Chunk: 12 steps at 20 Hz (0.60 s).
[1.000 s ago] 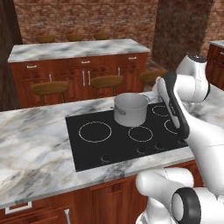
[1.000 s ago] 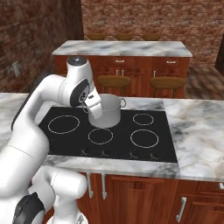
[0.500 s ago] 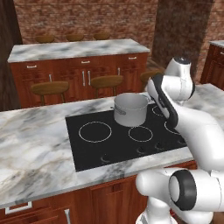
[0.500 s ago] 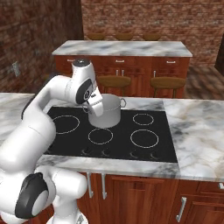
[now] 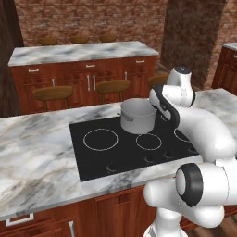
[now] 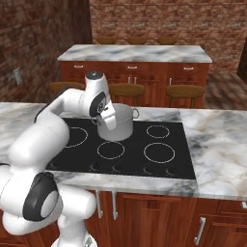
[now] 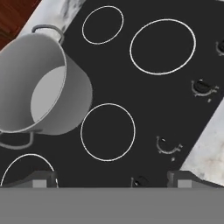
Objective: Move the pot and pan from the stove into the sink.
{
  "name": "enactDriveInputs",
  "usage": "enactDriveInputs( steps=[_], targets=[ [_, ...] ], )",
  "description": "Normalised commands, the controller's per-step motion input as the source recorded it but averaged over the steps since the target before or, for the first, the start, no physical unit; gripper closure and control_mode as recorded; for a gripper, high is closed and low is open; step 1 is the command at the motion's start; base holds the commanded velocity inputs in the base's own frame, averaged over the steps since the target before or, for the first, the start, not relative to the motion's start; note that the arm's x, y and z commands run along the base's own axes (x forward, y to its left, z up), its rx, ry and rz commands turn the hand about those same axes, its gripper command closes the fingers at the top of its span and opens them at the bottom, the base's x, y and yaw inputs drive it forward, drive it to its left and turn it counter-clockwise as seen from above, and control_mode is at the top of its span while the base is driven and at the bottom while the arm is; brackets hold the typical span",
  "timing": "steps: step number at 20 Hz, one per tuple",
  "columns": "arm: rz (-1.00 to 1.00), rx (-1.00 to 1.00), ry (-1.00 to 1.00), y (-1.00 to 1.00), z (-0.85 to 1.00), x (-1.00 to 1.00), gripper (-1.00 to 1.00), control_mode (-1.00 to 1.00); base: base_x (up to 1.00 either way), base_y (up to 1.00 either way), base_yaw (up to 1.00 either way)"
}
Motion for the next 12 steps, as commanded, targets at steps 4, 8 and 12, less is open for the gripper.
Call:
enactDriveInputs(
  steps=[4, 8, 12],
  targets=[
    [-0.05, 0.0, 0.01, 0.0, -0.33, 0.38, -1.0, -1.0, 0.0, 0.0, 0.0],
    [-0.02, 0.0, 0.0, 0.0, -0.34, 0.32, -1.0, -1.0, 0.0, 0.0, 0.0],
    [-0.03, 0.0, 0.0, 0.0, -0.23, 0.34, -1.0, -1.0, 0.0, 0.0, 0.0]
  ],
)
